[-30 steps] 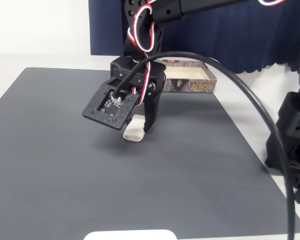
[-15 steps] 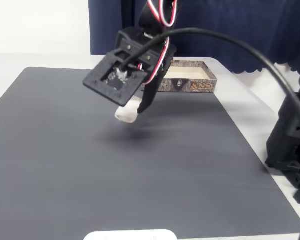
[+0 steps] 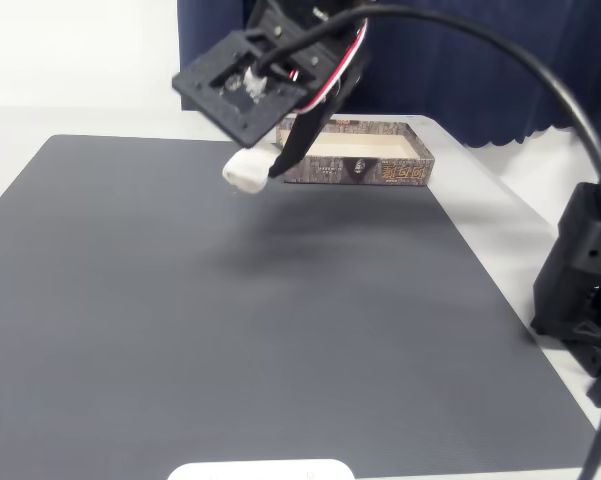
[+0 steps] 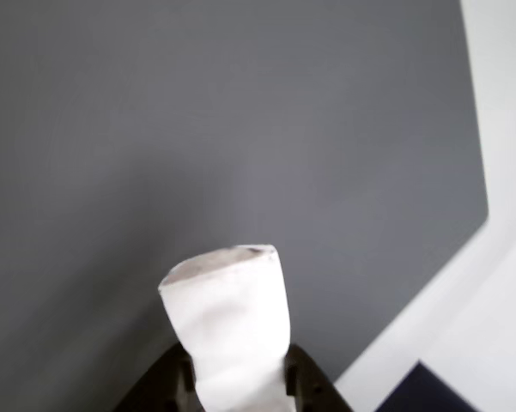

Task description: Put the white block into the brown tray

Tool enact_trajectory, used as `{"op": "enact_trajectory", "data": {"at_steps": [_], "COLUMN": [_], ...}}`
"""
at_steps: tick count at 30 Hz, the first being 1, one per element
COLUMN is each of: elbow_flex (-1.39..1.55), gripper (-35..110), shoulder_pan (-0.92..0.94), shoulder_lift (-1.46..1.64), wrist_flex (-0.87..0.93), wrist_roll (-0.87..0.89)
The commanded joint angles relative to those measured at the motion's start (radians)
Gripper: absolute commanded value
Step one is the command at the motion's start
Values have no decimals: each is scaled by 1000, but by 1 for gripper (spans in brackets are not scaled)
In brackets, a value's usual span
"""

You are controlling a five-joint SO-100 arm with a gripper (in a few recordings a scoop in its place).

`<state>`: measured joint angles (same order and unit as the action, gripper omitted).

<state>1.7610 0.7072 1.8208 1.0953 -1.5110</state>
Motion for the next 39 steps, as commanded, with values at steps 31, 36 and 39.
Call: {"op": "enact_trajectory", "data": {"at_steps": [31, 36, 39], "elbow_flex": [-414, -520, -569], "gripper": [0, 0, 0], "shoulder_pan": [575, 609, 617], "shoulder_lift": [-222, -311, -356], "wrist_flex": [189, 181, 181], "wrist_roll": [-8, 60, 120]}}
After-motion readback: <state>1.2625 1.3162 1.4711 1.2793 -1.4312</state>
